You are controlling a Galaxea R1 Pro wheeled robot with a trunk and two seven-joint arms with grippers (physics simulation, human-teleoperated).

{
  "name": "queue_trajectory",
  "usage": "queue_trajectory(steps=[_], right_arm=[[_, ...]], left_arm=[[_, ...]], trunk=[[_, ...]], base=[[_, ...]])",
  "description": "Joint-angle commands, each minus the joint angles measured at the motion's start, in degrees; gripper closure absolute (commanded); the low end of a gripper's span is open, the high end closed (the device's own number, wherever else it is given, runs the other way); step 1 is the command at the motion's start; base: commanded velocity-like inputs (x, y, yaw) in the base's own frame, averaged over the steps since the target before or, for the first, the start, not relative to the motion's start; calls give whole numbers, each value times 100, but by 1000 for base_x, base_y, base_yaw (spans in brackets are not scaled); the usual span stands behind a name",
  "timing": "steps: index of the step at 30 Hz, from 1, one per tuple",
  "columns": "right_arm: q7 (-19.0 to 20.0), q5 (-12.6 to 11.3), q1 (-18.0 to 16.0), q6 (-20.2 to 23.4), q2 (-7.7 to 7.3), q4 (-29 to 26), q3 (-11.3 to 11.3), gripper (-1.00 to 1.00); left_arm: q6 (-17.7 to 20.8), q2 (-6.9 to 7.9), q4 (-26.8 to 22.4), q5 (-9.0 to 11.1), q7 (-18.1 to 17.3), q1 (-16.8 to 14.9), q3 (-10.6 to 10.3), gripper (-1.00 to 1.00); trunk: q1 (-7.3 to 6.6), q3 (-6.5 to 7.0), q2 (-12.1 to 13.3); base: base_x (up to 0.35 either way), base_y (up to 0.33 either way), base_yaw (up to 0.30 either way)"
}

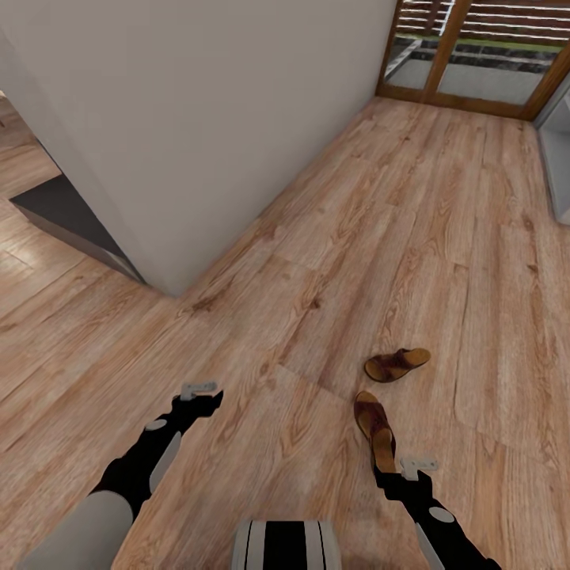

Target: Pick up the two gym shoes and the two sandals from the corridor floor and place them onto the hallstand (shoe rack) in the corridor, making sure they are on the rack and not on the floor. Arrange them so the two gym shoes are next to each other and the two sandals are next to each other.

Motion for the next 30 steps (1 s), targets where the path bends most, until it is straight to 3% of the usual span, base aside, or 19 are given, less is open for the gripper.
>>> queue_trajectory(steps=[1, 7, 9, 14, 27, 30], right_arm=[[2, -27, 0, 10, 0, -6, -2, -100], [2, -28, 0, 9, 0, -7, -2, -100], [2, -29, 0, 11, 0, -8, -2, -100], [2, -32, 0, 8, 0, -8, -2, -100], [2, -33, 0, 9, 0, -14, -2, -100], [2, -33, 0, 13, 0, -14, -2, -100]], left_arm=[[41, 4, -65, 62, 0, -3, -19, -100], [279, -2, -526, 75, 8, -9, -14, -100], [741, 0, -1107, 88, 10, 10, -13, -100], [1001, 4, -1544, 102, 11, 37, -12, -100], [1048, 13, -1626, 112, 3, 66, 4, -100], [1047, 14, -1623, 108, 2, 67, 2, -100]], trunk=[[-1, -7, -1], [-1, -15, -1], [-1, -16, -1], [12, -129, -8], [45, -509, -25], [45, -522, -25]], base=[[0, 0, 0], [0, 0, 0], [0, 0, 0], [0, 0, 0], [0, 0, 0], [0, 0, 0]])
